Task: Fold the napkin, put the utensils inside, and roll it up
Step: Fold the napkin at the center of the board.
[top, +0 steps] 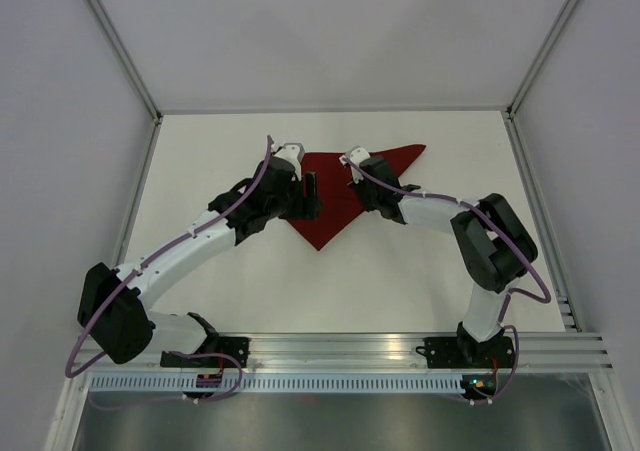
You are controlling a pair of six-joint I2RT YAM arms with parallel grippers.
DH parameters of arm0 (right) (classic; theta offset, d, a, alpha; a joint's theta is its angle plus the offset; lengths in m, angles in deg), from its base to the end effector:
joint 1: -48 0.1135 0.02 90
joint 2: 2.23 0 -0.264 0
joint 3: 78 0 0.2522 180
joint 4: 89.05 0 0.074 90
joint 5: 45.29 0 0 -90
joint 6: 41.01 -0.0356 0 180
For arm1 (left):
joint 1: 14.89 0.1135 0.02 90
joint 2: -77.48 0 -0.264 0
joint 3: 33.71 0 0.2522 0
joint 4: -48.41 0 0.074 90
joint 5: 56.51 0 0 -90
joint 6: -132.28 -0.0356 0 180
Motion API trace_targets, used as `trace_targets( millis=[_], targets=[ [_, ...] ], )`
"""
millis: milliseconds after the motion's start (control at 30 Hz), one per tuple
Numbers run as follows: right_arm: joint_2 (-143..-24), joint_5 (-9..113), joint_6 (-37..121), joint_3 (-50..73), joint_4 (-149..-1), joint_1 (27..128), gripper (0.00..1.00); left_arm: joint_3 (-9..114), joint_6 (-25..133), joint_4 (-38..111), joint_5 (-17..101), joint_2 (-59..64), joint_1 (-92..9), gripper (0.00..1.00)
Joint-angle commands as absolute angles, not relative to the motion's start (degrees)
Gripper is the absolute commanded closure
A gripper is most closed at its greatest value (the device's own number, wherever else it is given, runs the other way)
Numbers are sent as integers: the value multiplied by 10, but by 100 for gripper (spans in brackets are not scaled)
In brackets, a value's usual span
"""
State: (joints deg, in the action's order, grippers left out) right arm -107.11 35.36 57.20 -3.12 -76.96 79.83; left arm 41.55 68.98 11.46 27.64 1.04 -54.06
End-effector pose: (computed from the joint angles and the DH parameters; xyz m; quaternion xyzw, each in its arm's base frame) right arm 0.3320 0.1993 0.1694 -0.2807 0.8671 0.0099 0.4113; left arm 0.2320 -0.1843 0.2974 0.0754 0.8952 -0.1990 0.3915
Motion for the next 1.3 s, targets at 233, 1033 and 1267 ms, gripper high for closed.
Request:
trace_targets(
  millis=[233,1033,1267],
  targets=[
    [-1076,360,569,21,-755,777,53,401,716,150,294,8,-540,29],
    [-1267,639,392,318,-544,484,32,409,711,158,303,7,-540,29],
    [-1310,702,332,329,-577,448,26,408,713,157,302,1,-539,29]
  ],
)
